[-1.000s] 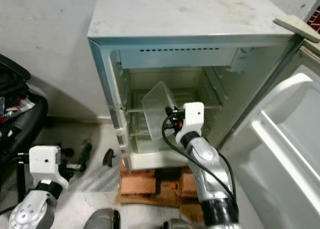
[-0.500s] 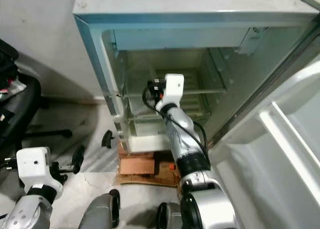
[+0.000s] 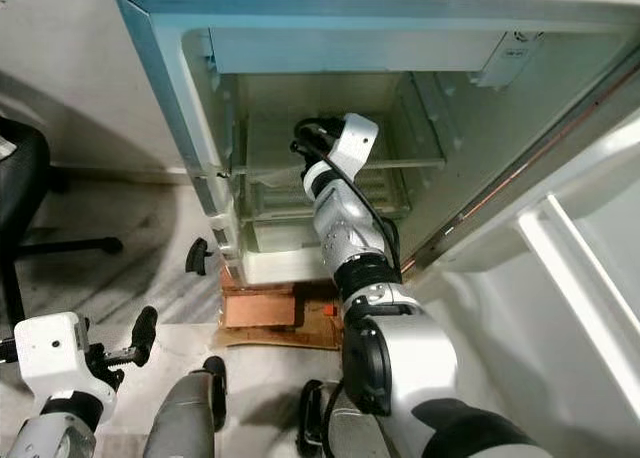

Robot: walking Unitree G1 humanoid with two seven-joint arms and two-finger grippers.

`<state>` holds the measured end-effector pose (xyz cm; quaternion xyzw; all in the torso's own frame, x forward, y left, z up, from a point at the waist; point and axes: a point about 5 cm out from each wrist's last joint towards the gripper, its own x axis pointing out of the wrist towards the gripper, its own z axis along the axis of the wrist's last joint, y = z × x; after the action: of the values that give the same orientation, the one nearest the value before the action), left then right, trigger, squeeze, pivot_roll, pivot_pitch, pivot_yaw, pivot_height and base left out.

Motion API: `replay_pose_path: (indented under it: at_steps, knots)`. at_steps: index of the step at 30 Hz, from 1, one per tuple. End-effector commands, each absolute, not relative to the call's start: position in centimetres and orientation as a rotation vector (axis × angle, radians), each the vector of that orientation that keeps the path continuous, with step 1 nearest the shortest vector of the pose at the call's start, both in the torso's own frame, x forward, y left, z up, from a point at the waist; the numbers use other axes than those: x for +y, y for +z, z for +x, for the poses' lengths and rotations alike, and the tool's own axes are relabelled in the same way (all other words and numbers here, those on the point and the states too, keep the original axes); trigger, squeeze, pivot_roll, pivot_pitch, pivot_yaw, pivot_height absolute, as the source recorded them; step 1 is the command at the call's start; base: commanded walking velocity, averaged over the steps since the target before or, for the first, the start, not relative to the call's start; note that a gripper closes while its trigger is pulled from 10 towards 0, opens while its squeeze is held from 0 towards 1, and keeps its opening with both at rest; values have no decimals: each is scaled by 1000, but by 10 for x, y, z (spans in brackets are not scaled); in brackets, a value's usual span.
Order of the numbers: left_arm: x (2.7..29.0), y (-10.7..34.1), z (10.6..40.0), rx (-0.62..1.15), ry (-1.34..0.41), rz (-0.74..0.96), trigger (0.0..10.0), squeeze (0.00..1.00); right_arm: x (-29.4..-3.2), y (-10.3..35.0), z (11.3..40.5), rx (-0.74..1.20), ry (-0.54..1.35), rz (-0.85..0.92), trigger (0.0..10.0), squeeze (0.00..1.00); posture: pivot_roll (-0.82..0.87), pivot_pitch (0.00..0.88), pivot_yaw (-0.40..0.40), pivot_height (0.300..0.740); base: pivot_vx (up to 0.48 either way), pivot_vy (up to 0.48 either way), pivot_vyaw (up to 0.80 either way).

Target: Restocking fridge

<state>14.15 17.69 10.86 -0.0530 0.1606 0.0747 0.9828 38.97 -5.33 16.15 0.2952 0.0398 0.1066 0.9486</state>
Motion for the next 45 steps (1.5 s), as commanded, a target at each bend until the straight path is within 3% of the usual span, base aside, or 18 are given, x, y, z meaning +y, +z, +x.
replay_pose_path:
  at_steps: [1, 4, 14, 24, 26, 27, 28, 29, 39, 40, 45]
  knots:
    - [175, 108, 137, 347, 157, -109, 10000, 0, -35, 146, 382, 177, 223, 659, 10000, 992, 317, 350, -135, 740, 0, 0, 0]
    - [174, 107, 138, 354, 160, -110, 10000, 0, -19, 149, 379, 197, 282, 719, 10000, 1000, 317, 350, -137, 740, 0, 0, 0]
    - [176, 104, 137, 371, 191, -126, 10000, 0, -9, 162, 383, 218, 359, 886, 10000, 1000, 307, 345, -150, 740, 0, 0, 0]
    - [173, 102, 140, 370, 194, -133, 10000, 0, -6, 179, 387, 172, 442, 893, 10000, 1000, 294, 337, -156, 740, 0, 0, 0]
    - [173, 102, 144, 357, 194, -133, 10000, 0, -17, 183, 391, 119, 449, 737, 10000, 914, 289, 330, -155, 740, 0, 0, 0]
    - [174, 102, 145, 354, 193, -133, 10000, 0, -21, 183, 392, 107, 443, 682, 10000, 796, 287, 327, -155, 740, 0, 0, 0]
    - [174, 101, 145, 353, 193, -133, 10000, 0, -24, 182, 393, 101, 439, 649, 10000, 796, 286, 325, -155, 740, 0, 0, 0]
    - [174, 101, 147, 351, 192, -133, 10000, 0, -29, 180, 394, 95, 429, 595, 10000, 0, 282, 320, -155, 740, 0, 0, 0]
    - [172, 99, 156, 333, 181, -134, 10000, 0, -71, 167, 397, 31, 304, 310, 10000, 0, 265, 299, -149, 740, 0, 0, 0]
    - [173, 99, 159, 329, 177, -132, 10000, 0, -73, 166, 397, 15, 296, 260, 10000, 1000, 264, 291, -146, 740, 0, 0, 0]
    - [173, 100, 165, 313, 168, -127, 10000, 0, -72, 169, 396, -34, 299, 163, 10000, 1000, 262, 278, -142, 740, 0, 0, 0]
